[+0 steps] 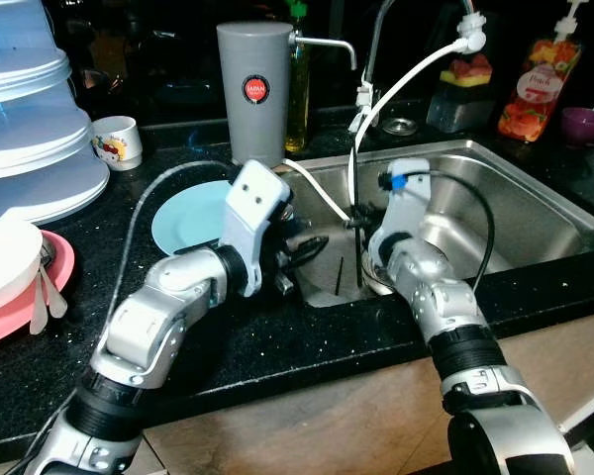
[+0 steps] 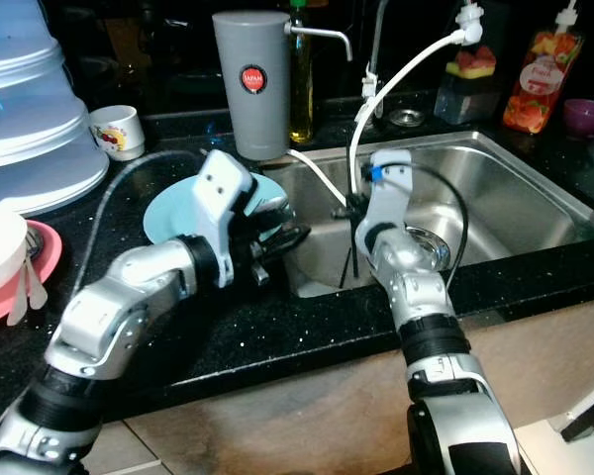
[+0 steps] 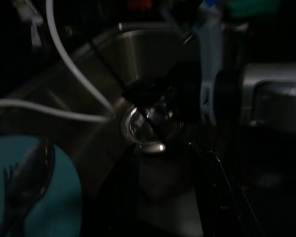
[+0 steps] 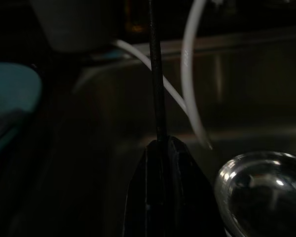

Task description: Kitchen organization

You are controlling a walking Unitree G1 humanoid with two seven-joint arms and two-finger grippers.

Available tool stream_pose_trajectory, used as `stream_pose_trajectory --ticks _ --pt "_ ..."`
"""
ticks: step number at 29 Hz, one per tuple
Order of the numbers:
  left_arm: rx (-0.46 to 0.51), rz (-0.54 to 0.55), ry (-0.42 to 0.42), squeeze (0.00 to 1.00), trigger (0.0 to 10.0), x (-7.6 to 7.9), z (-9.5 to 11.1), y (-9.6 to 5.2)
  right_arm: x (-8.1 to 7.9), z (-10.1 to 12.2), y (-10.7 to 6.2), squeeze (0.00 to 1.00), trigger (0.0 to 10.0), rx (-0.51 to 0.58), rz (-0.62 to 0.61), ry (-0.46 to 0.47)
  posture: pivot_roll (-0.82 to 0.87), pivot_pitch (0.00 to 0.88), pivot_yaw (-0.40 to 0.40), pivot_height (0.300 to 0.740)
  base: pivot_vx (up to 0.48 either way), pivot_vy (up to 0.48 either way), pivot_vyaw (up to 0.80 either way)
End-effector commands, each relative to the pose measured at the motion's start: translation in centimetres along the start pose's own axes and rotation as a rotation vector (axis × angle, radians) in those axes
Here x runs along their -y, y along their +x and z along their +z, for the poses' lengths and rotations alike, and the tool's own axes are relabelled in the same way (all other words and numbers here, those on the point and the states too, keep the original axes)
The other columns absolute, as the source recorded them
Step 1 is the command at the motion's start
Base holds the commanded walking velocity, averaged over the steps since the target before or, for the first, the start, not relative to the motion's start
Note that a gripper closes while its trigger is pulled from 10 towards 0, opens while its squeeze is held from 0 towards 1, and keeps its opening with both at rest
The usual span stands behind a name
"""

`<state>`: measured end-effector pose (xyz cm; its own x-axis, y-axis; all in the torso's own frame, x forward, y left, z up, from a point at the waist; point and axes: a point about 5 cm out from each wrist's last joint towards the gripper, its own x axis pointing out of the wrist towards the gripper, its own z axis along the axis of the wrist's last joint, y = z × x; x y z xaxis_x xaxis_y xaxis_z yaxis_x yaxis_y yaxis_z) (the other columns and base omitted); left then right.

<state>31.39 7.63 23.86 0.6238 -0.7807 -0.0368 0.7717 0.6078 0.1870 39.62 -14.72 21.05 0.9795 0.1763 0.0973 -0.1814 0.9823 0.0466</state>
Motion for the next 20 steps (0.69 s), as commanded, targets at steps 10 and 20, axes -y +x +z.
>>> stream_pose_trajectory --ticks 10,20 --pt "-0.074 0.009 -0.034 0.00 10.0 -0.5 -1.3 0.5 0.7 -2.1 -0.1 1.00 10.0 -0.055 -0.071 -0.044 -0.04 0.041 0.042 0.740 0.000 0.000 0.00" --pt "0.112 0.236 -0.038 0.00 10.0 -2.9 2.0 -0.1 1.1 1.7 -0.3 0.00 10.0 0.148 -0.099 0.092 -0.04 0.049 0.038 0.740 0.000 0.000 0.00"
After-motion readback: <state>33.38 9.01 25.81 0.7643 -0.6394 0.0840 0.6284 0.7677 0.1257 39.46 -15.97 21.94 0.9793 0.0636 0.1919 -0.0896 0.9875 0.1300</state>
